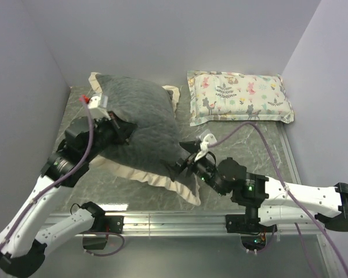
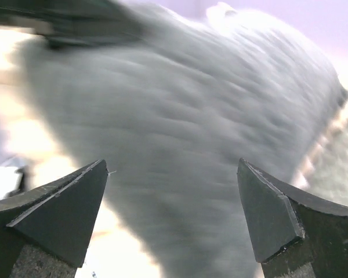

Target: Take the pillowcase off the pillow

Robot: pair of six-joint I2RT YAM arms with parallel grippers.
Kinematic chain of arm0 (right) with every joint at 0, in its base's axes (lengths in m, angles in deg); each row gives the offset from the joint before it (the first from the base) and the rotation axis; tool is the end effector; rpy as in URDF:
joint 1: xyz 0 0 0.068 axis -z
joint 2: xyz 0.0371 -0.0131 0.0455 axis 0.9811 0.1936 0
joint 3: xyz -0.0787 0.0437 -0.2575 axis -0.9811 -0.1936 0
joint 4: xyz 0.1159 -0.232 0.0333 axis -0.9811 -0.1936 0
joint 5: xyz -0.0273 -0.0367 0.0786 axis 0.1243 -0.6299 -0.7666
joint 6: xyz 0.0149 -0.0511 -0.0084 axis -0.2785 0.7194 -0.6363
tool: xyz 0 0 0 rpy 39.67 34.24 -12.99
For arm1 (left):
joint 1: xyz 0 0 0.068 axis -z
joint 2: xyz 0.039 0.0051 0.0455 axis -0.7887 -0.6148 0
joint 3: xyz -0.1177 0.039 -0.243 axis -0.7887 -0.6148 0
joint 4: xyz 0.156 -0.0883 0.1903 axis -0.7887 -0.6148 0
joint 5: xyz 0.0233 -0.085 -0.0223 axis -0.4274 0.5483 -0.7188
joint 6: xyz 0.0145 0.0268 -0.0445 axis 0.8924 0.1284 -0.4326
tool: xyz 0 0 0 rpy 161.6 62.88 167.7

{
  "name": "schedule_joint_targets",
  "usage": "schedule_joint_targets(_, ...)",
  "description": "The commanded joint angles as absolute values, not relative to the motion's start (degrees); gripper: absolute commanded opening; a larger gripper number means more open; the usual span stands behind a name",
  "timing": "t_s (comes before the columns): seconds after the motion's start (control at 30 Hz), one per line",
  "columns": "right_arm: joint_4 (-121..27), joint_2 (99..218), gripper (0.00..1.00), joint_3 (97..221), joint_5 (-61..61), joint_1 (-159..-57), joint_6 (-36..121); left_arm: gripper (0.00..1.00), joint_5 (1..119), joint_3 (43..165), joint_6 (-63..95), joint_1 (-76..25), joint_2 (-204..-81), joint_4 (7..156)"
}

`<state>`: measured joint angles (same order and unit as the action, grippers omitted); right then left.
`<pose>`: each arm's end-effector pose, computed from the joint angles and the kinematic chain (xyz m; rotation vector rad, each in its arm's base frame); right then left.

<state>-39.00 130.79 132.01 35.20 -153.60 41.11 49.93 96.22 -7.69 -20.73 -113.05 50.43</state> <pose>0.0731 0.2058 0.3684 -0.5149 1.5046 0.7810 0.1355 -0.0814 0.4179 -0.0897 1.8250 -0.8181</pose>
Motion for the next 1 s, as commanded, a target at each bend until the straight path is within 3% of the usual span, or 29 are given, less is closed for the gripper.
schedule_joint_targets(0.0, -33.92, 131.77, 1.0, 131.64, 44.22, -159.94, 52.69, 0.0, 49.25, 100.77, -7.74, -17.01, -116.12, 62.92)
schedule_joint_targets(0.13, -32.6, 137.84, 1.0, 135.14, 51.98, -167.15, 60.18, 0.01, 45.81, 104.45, -7.04, -13.76, -120.17, 62.83)
schedule_joint_targets(0.37, -25.93, 147.77, 1.0, 137.97, 64.64, -170.41, 72.31, 0.0, 42.55, 108.07, -6.95, -9.88, -124.83, 62.57)
schedule_joint_targets(0.6, -10.83, 155.77, 1.0, 138.67, 75.01, -169.02, 83.73, 0.01, 41.06, 109.65, -6.77, -6.72, -125.89, 62.05)
schedule_joint_targets(0.7, -11.66, 156.31, 0.98, 139.72, 76.34, -165.77, 82.53, 0.01, 40.88, 110.35, -6.86, -6.01, -125.63, 61.43)
schedule_joint_targets(0.8, -19.11, 154.91, 0.61, 142.01, 73.97, -163.83, 77.09, 0.01, 40.97, 111.32, -6.69, -5.4, -125.72, 60.99)
schedule_joint_targets(0.83, -20.98, 154.29, 0.42, 143.14, 73.53, -163.04, 75.59, 0.01, 40.97, 111.67, -6.51, -5.31, -125.72, 60.81)
schedule_joint_targets(0.87, -22.13, 153.5, 0.14, 143.24, 73.0, -162.69, 73.4, 0.0, 40.88, 111.85, -6.42, -5.31, -125.98, 60.64)
schedule_joint_targets(0.93, -25.72, 150.34, 0.0, 143.51, 71.16, -161.72, 70.41, 0.0, 40.53, 112.29, -5.9, -5.22, -125.98, 60.72)
schedule_joint_targets(0.97, -27.48, 149.02, 0.0, 143.51, 70.19, -161.45, 66.04, 0.0, 40.18, 112.37, -5.72, -5.3, -126.07, 60.81)
